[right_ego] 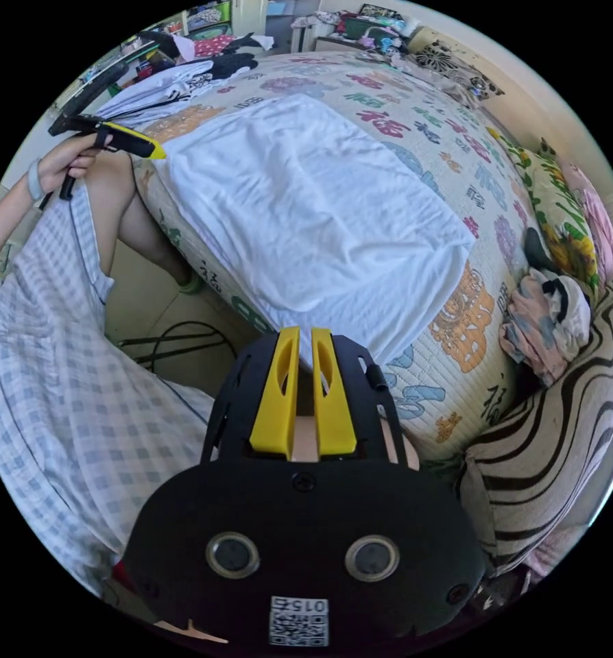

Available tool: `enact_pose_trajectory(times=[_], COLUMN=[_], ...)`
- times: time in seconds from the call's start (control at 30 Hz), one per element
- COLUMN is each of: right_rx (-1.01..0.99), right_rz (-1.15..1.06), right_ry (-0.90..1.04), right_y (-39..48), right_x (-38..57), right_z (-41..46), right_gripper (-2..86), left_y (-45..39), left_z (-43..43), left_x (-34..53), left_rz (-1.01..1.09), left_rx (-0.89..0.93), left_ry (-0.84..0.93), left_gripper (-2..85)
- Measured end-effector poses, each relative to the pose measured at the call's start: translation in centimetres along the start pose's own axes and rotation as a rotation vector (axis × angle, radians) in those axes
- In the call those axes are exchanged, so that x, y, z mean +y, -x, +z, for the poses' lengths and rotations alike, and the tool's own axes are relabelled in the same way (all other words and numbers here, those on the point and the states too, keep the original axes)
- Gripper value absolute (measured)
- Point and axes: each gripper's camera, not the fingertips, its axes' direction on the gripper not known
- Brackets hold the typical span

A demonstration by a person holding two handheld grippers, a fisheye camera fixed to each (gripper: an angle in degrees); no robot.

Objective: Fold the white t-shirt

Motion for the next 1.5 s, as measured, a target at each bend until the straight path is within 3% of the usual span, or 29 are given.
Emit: enact_pose_trajectory(times=[0.13,0.33,0.5,0.6,0.83,0.93,1.2,1.33,1.5], right_rx=[-0.078,-0.131,-0.115,-0.295,-0.531,-0.536,-0.589,-0.745,-0.660], right_rz=[0.104,0.099,0.037,0.086,0.491,0.633,0.778,0.834,0.837], right_ry=[-0.072,-0.075,0.095,0.080,-0.308,-0.382,-0.279,-0.270,-0.255], right_y=[-1.4,-1.9,-3.2,-6.6,-20.1,-25.0,-32.7,-35.3,-36.9], right_x=[1.1,-1.4,-2.9,-2.5,1.1,0.7,-5.1,-6.8,-6.8], right_z=[-0.4,1.9,7.2,7.0,3.2,3.8,10.1,13.3,14.1], right_gripper=[0.9,-0.2,-0.8,-0.9,2.0,6.1,8.2,2.6,1.3], left_y=[-0.3,-2.0,-2.0,-1.0,3.6,7.0,12.8,14.0,17.0], left_z=[-1.0,0.4,5.6,5.2,-1.9,-2.8,2.3,4.7,4.7], left_x=[1.1,0.6,-0.6,-1.1,-2.9,-6.2,-14.2,-15.8,-15.0], left_rz=[-0.026,0.057,0.136,0.124,0.028,-0.041,-0.205,-0.213,-0.215], left_rx=[-0.086,0.035,-0.113,-0.091,-0.004,0.048,0.099,0.114,0.161], left_ry=[-0.029,-0.093,0.079,0.129,-0.144,-0.204,-0.118,-0.051,-0.103], left_gripper=[0.5,0.8,0.7,0.7,6.5,8.8,9.0,5.2,1.1])
